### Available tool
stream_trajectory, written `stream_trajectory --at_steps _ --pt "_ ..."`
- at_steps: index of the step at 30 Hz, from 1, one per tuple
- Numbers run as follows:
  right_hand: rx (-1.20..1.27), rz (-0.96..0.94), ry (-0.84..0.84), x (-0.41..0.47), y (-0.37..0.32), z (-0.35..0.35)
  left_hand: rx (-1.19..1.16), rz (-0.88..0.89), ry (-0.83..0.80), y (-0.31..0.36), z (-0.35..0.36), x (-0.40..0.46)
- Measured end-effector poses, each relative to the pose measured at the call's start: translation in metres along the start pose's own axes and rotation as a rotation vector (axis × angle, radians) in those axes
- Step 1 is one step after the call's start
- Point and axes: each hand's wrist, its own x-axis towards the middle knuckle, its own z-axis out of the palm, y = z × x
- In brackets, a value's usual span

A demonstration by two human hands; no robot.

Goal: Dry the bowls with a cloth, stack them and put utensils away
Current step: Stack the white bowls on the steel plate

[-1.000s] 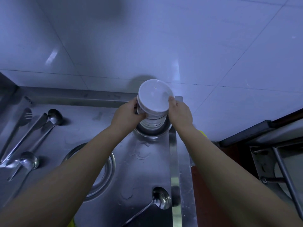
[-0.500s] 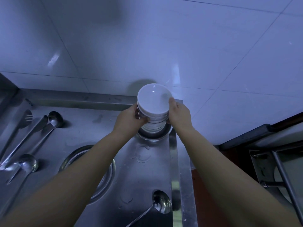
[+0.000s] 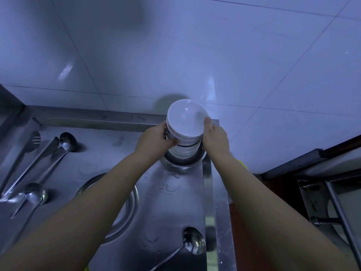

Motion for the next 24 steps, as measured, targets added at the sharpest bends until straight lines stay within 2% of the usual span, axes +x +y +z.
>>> stream_trajectory --at_steps 8,16,24 --pt "-0.059 0.013 -0.063 -0.007 -0.001 0.002 0.039 -0.023 0.004 0.008 -0.001 -0.005" --pt "-0.108 0.003 -0.022 -0.004 -0.003 0.0 -0.014 -0.059 -0.01 0.007 -0.003 -0.01" --pt "0.104 0.021 0.0 -0.002 0.004 0.008 -0.078 -0.038 0.019 0.004 0.0 -0.012"
